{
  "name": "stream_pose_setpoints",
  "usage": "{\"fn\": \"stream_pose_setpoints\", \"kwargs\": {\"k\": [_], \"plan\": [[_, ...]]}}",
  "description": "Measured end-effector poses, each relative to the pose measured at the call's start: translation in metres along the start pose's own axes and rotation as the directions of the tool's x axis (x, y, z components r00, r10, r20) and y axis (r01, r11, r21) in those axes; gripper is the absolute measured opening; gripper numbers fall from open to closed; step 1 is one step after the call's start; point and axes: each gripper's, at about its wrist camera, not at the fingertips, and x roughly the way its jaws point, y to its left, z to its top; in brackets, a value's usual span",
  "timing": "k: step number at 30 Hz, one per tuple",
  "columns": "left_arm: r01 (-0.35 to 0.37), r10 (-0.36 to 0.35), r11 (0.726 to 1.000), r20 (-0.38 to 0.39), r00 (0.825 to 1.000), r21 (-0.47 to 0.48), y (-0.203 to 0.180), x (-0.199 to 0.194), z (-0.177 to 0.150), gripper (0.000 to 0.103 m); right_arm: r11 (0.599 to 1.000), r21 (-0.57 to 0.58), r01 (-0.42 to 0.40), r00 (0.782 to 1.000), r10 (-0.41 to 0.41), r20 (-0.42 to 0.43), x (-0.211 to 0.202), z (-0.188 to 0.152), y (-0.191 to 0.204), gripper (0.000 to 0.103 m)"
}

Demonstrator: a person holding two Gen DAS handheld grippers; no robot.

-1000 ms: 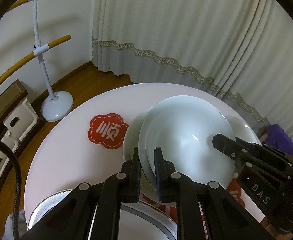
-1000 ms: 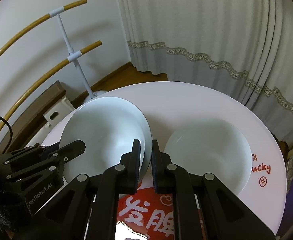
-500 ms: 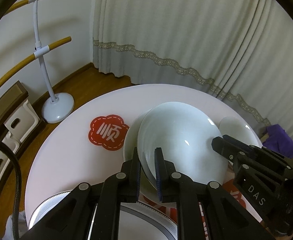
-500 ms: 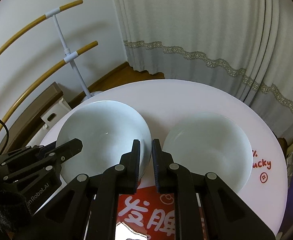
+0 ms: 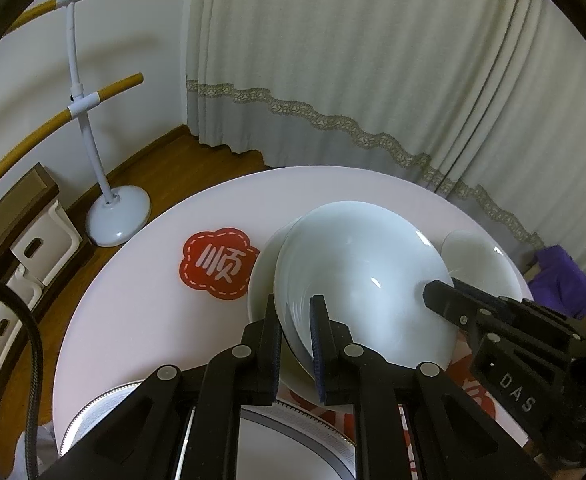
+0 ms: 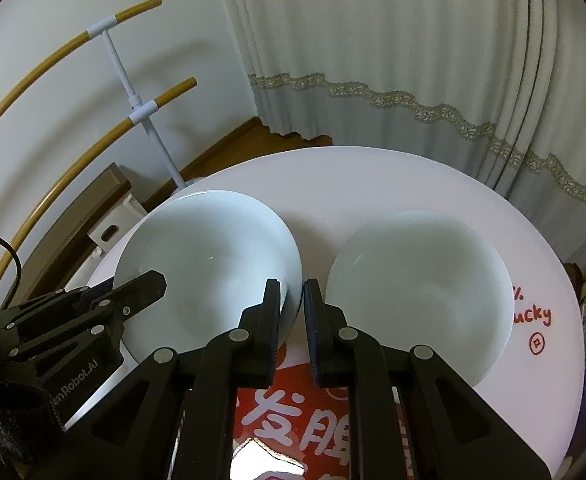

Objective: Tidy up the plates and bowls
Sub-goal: 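Settle the white bowl into the bowl below with both grippers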

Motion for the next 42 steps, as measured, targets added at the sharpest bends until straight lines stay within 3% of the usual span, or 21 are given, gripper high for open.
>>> {"fn": "stream_pose_setpoints", "kwargs": {"k": [27,38,40,42], "plan": [[-0.049,0.049,0.999,-0.017,0.999,0.006,-0.013,-0.026,-0.003,0.015,0.999,0.020,-0.028,0.999,0.029,-0.024,0.001,0.000,-0.004,0.014],[-0.033,0.033,0.999,-0.019,0.999,-0.001,-0.008,-0.032,-0.004,0.017,0.999,0.026,-0.045,0.999,0.045,-0.024,-0.001,0.000,-0.008,0.014],[-0.055,0.055,0.998,-0.013,0.998,-0.004,-0.007,-0.036,-0.005,0.023,0.998,0.032,-0.050,0.998,0.051,-0.024,-0.001,0.000,-0.010,0.015],[-0.060,0.060,0.998,0.004,0.998,0.000,-0.005,-0.040,-0.006,0.036,0.998,0.035,-0.055,0.998,0.056,-0.022,-0.001,0.001,-0.011,0.015]]}}
